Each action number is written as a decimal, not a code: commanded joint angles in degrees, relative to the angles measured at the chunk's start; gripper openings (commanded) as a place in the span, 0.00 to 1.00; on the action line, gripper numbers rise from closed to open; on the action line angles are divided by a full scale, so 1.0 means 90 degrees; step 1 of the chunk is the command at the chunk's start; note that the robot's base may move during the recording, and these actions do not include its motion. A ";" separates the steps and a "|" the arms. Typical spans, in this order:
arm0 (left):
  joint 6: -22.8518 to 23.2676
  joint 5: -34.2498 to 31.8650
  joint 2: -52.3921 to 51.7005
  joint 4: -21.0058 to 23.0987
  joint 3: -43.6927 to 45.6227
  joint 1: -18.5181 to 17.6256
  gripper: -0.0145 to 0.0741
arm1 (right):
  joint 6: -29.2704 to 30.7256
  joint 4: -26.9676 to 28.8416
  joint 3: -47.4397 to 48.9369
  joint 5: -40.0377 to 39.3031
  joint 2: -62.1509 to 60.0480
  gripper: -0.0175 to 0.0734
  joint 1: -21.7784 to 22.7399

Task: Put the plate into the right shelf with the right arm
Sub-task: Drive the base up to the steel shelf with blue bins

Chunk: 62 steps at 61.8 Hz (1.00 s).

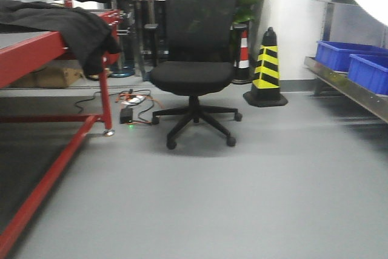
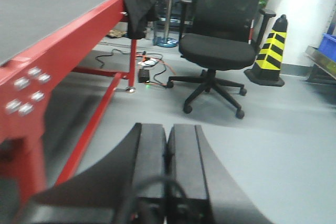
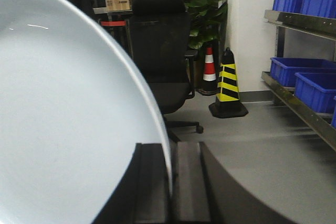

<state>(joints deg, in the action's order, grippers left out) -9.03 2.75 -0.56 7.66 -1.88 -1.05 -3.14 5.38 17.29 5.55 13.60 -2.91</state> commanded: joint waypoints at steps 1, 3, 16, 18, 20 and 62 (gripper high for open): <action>0.0045 -0.0574 -0.0065 0.0052 -0.0066 -0.0013 0.02 | 0.0031 0.0010 0.0204 -0.0617 0.0036 0.26 0.0037; 0.0045 -0.0574 -0.0065 0.0052 -0.0066 -0.0013 0.02 | 0.0031 0.0010 0.0204 -0.0617 0.0036 0.26 0.0037; 0.0045 -0.0574 -0.0065 0.0052 -0.0066 -0.0013 0.02 | 0.0031 0.0010 0.0204 -0.0617 0.0036 0.26 0.0037; 0.0045 -0.0574 -0.0065 0.0052 -0.0066 -0.0013 0.02 | 0.0031 0.0010 0.0204 -0.0617 0.0036 0.26 0.0037; 0.0045 -0.0574 -0.0065 0.0052 -0.0066 -0.0013 0.02 | 0.0031 0.0010 0.0204 -0.0617 0.0036 0.26 0.0037; 0.0045 -0.0574 -0.0065 0.0052 -0.0066 -0.0013 0.02 | 0.0031 0.0010 0.0204 -0.0617 0.0036 0.26 0.0037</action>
<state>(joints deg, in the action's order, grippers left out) -9.03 2.75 -0.56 7.66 -1.88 -1.05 -3.14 5.38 17.29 5.66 13.60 -2.91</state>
